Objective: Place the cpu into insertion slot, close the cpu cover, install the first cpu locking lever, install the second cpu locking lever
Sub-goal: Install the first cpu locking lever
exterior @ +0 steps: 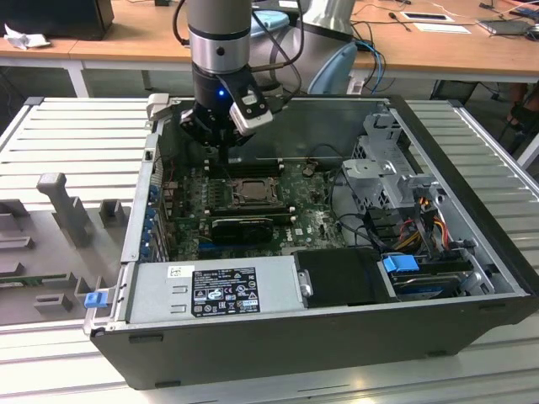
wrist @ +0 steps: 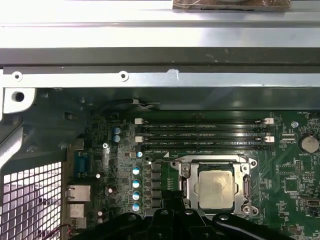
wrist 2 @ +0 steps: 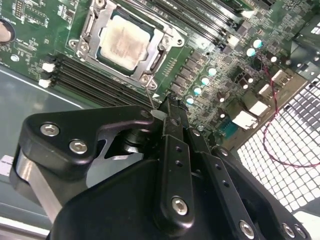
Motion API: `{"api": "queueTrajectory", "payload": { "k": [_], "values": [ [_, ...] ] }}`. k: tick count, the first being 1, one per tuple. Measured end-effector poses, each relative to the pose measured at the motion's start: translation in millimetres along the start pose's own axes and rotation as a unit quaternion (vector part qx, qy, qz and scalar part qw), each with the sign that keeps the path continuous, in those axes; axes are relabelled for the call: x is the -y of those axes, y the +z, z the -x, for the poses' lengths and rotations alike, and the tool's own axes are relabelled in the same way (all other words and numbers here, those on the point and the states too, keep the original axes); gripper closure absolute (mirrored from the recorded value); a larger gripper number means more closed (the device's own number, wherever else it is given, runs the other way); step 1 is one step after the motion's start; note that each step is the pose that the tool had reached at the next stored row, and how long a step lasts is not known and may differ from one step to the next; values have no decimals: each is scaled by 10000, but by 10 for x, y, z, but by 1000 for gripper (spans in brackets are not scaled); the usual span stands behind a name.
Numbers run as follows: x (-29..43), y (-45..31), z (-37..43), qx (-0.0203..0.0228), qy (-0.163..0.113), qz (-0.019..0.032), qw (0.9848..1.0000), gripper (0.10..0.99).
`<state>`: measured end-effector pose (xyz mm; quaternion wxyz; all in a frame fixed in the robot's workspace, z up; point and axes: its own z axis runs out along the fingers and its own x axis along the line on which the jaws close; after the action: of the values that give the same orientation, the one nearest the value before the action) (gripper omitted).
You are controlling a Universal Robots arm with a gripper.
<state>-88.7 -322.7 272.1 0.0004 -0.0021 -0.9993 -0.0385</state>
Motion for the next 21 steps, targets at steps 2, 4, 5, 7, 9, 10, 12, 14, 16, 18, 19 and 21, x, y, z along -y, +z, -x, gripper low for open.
{"api": "queueTrajectory", "payload": {
  "k": [2,4,5,7,9,10,12,14,16,18,19,21],
  "values": [
    [0,1,-29,0,0,0,10000,980],
    [0,1,-34,-1,0,-1,10000,980],
    [0,1,-39,0,0,0,10000,980],
    [0,1,-49,0,-1,0,10000,980],
    [1,1,-70,-1,-1,-1,10000,980],
    [1,1,-81,-1,-1,-1,10000,980],
    [1,5,-102,0,-1,0,10000,980],
    [1,8,-115,0,0,0,10000,980],
    [3,23,-161,-1,-4,-1,10000,980],
    [2,38,-193,0,-6,1,10000,980],
    [-1,50,-219,-1,-7,1,10000,980],
    [-12,66,-243,-1,-6,20,10000,980]
  ]
}}
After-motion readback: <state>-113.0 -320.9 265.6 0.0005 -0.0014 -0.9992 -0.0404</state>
